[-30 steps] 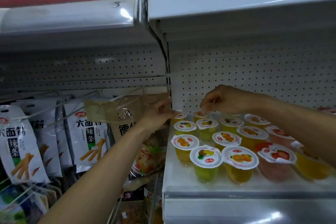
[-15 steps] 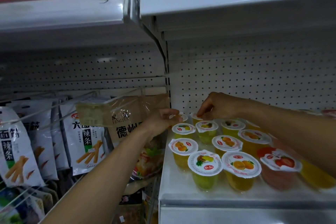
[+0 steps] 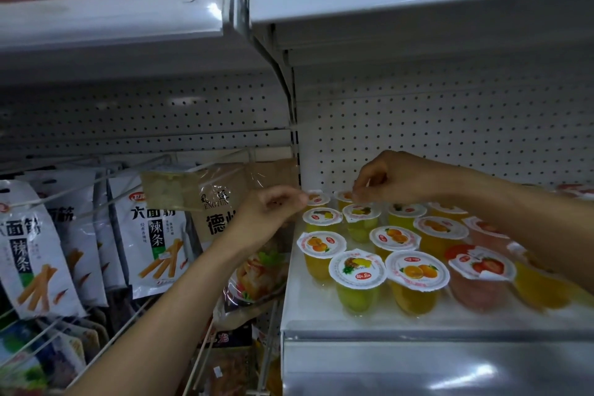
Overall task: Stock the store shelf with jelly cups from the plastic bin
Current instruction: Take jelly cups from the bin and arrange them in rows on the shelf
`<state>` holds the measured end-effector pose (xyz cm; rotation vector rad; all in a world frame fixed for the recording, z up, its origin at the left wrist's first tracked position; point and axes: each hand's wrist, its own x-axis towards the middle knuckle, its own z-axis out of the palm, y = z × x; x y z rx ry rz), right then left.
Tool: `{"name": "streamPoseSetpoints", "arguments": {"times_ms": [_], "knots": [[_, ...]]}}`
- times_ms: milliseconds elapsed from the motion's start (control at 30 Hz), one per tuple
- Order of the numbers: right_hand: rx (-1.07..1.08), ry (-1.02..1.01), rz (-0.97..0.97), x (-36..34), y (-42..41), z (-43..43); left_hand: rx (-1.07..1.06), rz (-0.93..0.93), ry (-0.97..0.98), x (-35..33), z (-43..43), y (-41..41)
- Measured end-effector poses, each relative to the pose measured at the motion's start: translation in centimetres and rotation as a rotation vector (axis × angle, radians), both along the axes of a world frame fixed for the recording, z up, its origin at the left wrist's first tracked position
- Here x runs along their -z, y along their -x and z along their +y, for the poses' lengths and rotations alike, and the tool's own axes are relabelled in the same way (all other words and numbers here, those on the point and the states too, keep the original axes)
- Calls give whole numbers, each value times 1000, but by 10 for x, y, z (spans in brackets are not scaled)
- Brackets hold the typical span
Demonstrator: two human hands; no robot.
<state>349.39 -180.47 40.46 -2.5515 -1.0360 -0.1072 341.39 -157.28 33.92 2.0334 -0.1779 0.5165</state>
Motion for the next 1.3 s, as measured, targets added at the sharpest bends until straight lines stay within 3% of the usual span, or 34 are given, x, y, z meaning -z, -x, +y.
{"name": "streamPoseSetpoints", "arguments": {"times_ms": [133, 500, 800, 1033, 1167, 1300], "knots": [[-7, 172, 24, 3, 13, 0, 96, 118, 22, 2, -2, 7], [88, 139, -147, 16, 23, 5, 44, 79, 31, 12, -16, -3], [107, 23, -90, 22, 22, 10, -3, 69, -22, 11, -12, -2], [105, 109, -46, 13, 27, 11, -26, 76, -58, 13, -13, 7], [45, 47, -48, 2, 36, -4, -133, 0, -107, 16, -8, 27], [-22, 75, 41, -14, 55, -39, -44, 6, -10, 23, -8, 59]]}}
